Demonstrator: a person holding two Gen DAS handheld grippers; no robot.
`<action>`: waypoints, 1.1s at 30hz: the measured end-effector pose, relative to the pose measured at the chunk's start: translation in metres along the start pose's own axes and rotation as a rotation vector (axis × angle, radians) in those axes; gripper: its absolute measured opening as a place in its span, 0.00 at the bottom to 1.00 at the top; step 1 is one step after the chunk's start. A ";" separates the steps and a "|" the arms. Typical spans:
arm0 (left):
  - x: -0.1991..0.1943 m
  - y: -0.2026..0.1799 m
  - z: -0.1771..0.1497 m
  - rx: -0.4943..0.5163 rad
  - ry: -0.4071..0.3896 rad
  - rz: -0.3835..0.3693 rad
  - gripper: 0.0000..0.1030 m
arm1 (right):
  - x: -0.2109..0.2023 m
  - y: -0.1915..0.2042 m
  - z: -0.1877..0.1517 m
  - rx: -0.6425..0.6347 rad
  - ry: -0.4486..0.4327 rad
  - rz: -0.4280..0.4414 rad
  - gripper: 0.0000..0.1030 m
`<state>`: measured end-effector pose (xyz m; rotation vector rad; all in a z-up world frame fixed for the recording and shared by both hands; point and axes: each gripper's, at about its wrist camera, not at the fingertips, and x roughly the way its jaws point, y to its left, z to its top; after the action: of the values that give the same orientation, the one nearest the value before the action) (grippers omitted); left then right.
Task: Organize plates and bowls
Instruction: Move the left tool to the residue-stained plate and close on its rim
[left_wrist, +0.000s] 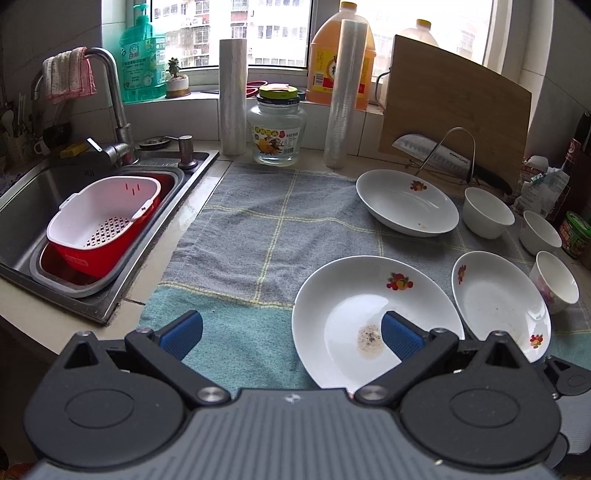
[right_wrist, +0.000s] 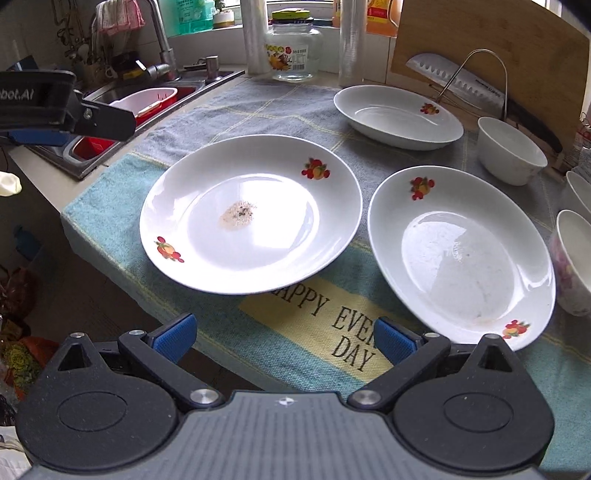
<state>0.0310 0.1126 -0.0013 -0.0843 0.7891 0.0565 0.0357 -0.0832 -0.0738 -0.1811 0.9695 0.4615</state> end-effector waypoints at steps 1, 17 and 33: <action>0.001 0.003 0.000 -0.001 0.004 0.003 0.99 | 0.004 0.002 0.000 -0.003 0.003 0.000 1.00; 0.024 0.028 0.012 0.002 0.048 -0.028 0.99 | 0.042 0.020 0.013 -0.093 -0.039 -0.021 1.00; 0.113 0.009 0.037 0.261 0.199 -0.329 0.99 | 0.045 0.021 0.009 -0.075 -0.096 -0.037 1.00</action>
<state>0.1362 0.1273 -0.0563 0.0294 0.9659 -0.3711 0.0543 -0.0477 -0.1042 -0.2415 0.8538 0.4689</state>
